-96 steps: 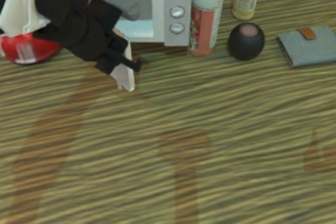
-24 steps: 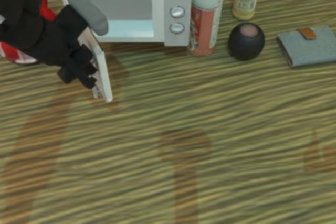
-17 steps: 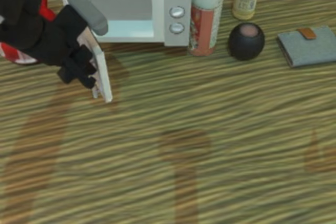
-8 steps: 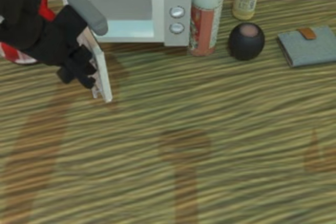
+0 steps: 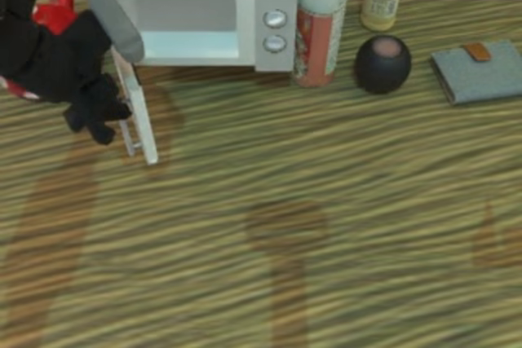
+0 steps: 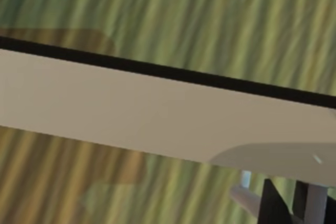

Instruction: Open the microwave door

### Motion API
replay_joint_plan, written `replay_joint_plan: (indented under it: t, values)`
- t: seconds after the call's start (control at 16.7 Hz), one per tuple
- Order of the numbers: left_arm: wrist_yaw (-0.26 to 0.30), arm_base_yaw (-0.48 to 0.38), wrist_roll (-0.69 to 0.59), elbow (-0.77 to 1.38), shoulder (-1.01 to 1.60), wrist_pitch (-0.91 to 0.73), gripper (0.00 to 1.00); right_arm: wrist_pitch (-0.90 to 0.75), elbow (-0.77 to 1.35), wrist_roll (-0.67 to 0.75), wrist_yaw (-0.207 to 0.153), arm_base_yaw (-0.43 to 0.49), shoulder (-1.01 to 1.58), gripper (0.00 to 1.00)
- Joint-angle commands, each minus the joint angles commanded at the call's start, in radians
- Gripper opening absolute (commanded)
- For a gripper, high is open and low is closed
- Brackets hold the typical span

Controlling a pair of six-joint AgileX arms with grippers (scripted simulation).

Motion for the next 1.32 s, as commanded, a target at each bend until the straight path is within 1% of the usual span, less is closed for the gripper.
replay_joint_plan:
  t: [0.18,1.32]
  values:
    - [0.015,0.015,0.038,0.004,0.001,-0.016,0.0,0.0,0.0,0.0,0.0,0.0,0.0,1.0]
    - [0.015,0.015,0.038,0.004,0.001,-0.016,0.0,0.0,0.0,0.0,0.0,0.0,0.0,1.0]
